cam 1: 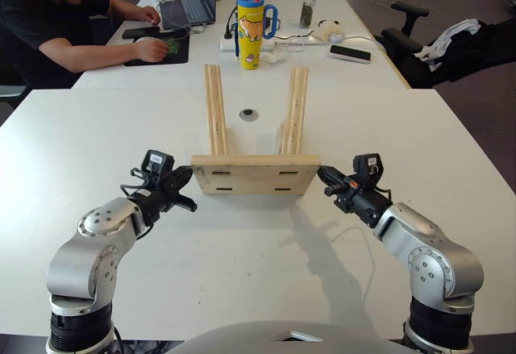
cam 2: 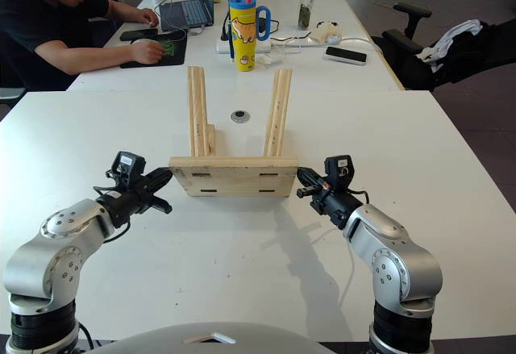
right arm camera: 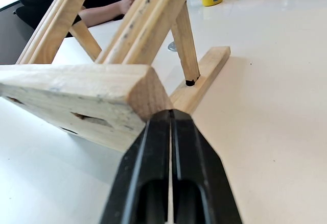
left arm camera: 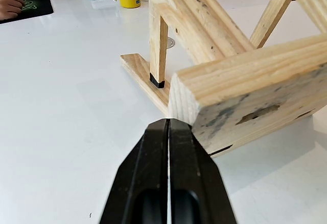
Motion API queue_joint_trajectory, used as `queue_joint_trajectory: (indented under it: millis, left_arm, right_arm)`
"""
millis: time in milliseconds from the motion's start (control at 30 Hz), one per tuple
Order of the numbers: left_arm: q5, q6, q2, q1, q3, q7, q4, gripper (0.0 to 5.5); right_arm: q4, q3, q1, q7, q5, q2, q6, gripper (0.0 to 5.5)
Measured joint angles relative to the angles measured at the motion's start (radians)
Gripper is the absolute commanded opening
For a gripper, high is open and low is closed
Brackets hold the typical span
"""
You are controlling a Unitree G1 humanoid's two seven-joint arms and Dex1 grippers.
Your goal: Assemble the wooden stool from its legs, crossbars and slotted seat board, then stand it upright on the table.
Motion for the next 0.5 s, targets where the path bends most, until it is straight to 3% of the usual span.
queue_joint_trajectory:
  millis: [100,233,300,500]
  left_arm:
    - [-0.006,-0.011,0.040,0.003,0.000,-0.046,0.001,0.00]
    - [-0.004,-0.191,0.127,0.077,-0.004,-0.203,0.050,0.00]
    - [-0.005,-0.302,0.173,0.113,-0.001,-0.296,0.091,0.00]
    - [-0.017,-0.489,0.261,0.131,0.015,-0.468,0.223,0.77]
  right_arm:
    - [-0.003,0.001,0.001,0.002,-0.001,-0.020,-0.002,0.01]
    - [0.010,0.004,0.035,0.069,-0.003,-0.092,-0.072,0.01]
    - [0.029,0.006,0.056,0.120,-0.003,-0.131,-0.124,0.27]
    - [0.105,0.025,0.085,0.217,-0.004,-0.202,-0.243,1.02]
